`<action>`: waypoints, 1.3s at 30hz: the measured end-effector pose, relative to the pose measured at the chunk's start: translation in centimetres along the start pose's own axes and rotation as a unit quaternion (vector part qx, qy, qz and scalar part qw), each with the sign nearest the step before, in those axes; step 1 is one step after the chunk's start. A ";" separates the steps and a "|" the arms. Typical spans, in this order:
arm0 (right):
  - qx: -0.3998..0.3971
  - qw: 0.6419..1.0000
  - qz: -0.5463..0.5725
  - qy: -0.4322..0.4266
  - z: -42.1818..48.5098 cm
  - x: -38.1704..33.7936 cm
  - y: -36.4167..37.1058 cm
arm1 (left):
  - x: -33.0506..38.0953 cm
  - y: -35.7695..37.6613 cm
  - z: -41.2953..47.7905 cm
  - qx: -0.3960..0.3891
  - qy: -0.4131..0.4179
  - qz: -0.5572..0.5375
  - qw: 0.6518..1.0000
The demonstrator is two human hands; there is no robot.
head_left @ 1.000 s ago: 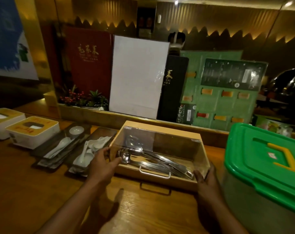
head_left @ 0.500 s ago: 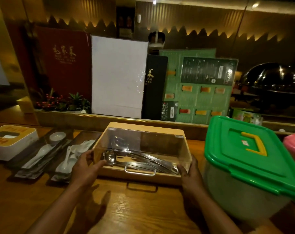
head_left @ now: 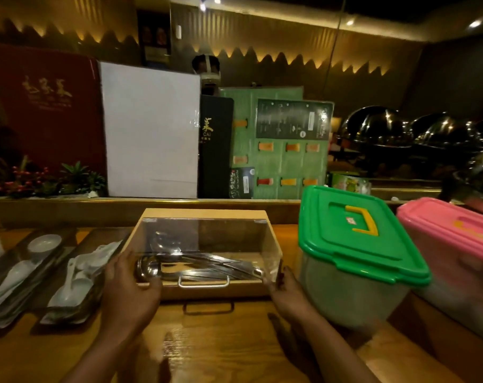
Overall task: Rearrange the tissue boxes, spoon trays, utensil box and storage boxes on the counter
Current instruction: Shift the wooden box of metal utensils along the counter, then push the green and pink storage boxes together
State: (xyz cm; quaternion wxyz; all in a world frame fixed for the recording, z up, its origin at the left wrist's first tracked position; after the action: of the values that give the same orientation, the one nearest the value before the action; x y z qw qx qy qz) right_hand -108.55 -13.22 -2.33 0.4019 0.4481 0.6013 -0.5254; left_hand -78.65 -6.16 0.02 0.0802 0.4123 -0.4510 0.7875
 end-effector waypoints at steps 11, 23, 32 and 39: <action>0.096 0.978 -0.168 0.075 -9.5 4.2 -13.4 | 10.7 5.9 -6.9 -0.162 0.243 -0.129 0.948; 0.164 0.959 -0.031 -0.227 -6.8 2.9 -22.2 | 20.5 11.5 -9.8 -0.291 0.214 -0.176 0.916; 0.154 0.933 -0.107 -0.308 -3.4 4.5 -25.1 | 22.5 14.7 -12.7 -0.167 0.129 -0.196 0.957; 0.080 0.955 -0.060 -0.278 -0.9 4.3 -28.0 | 23.9 16.2 -16.1 -0.093 0.116 -0.181 0.972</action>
State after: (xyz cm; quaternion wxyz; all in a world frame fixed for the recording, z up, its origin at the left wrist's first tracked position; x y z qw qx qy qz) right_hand -136.69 -13.08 1.28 0.4839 0.2783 0.4472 -0.6989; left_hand -111.45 -8.97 2.72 0.3114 0.3838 -0.4277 0.7569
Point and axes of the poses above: each hand's wrist, its own z-axis towards the middle knuckle, its own y-axis out of the palm, x = y × z, the point moved 1 cm from there along z, towards the middle knuckle, and after that the axes turned 10 degrees about z, right-handed, at the moved point
